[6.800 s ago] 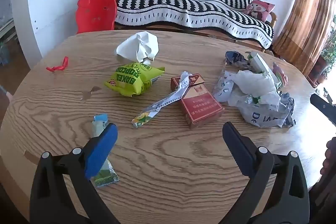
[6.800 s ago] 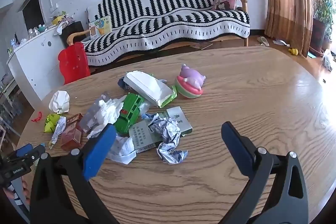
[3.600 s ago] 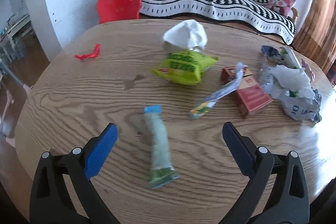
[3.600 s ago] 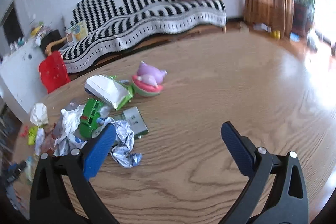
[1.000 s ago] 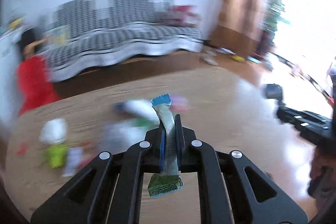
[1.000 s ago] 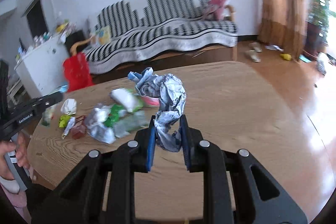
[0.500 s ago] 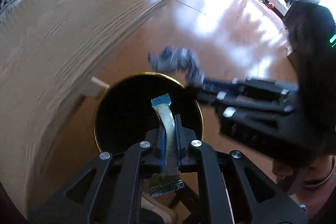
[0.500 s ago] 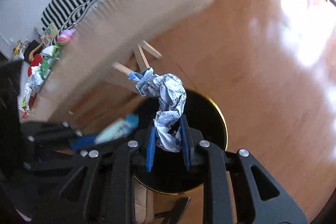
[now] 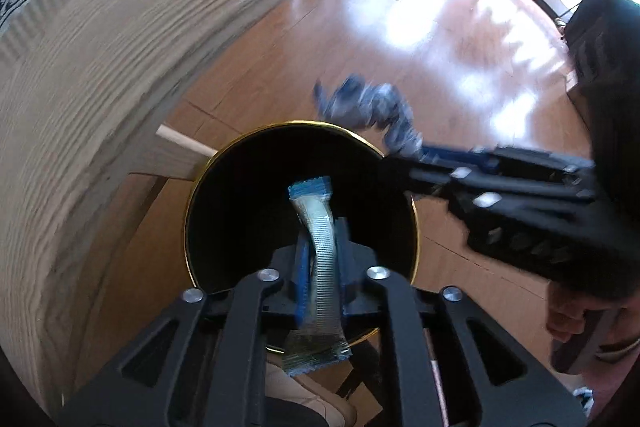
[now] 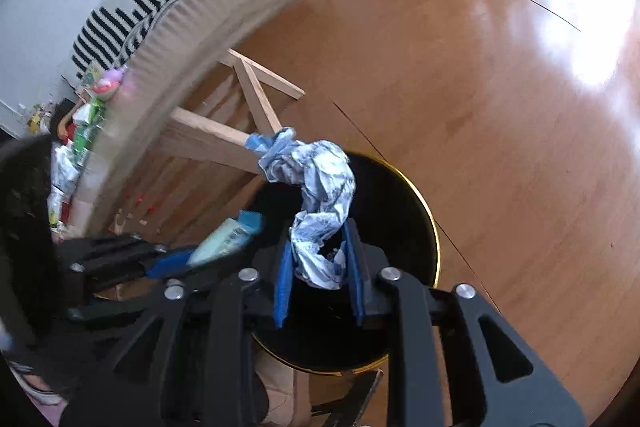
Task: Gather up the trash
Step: 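Carry the foil and wrapper strip to the black bin and open both grippers, then move both open grippers back over the table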
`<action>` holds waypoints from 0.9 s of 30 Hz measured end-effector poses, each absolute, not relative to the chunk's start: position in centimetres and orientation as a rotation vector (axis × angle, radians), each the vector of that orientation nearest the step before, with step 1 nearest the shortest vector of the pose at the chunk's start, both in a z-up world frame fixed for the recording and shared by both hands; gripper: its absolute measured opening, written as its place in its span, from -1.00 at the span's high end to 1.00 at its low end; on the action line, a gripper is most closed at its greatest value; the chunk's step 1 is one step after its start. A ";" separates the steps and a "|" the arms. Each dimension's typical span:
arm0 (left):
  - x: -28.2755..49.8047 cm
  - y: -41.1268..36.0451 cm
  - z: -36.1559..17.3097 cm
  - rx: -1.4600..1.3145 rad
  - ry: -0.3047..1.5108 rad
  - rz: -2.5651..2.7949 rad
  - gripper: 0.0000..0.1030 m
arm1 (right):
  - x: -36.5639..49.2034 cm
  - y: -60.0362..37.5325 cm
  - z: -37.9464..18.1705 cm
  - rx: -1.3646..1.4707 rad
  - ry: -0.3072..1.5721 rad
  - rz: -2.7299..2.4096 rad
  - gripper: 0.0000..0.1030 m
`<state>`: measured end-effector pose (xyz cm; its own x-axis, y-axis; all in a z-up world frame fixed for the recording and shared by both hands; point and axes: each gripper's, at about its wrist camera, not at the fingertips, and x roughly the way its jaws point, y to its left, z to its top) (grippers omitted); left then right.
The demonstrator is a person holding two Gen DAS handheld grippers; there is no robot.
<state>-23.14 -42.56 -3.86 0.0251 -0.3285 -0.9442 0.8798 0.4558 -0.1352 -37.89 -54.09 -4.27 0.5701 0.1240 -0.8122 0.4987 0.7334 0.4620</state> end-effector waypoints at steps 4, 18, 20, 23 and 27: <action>-24.2 -43.1 -2.6 0.559 1.158 -1.026 -0.82 | -38.6 -55.3 -2.2 0.730 0.870 -0.306 -0.73; -17.9 -29.1 17.0 0.339 0.755 -0.838 -0.88 | -37.1 -53.0 2.8 0.408 0.809 -0.554 -0.86; -14.8 -22.8 17.3 0.345 0.743 -0.643 -0.88 | -35.6 -51.5 3.4 0.378 0.818 -0.518 -0.86; -10.5 -13.1 15.6 0.322 0.792 -0.360 -0.88 | -32.8 -49.3 4.2 0.342 0.837 -0.448 -0.86; -6.1 -1.0 13.2 0.225 0.878 -0.101 -0.88 | -28.4 -46.3 7.2 0.314 0.820 -0.328 -0.86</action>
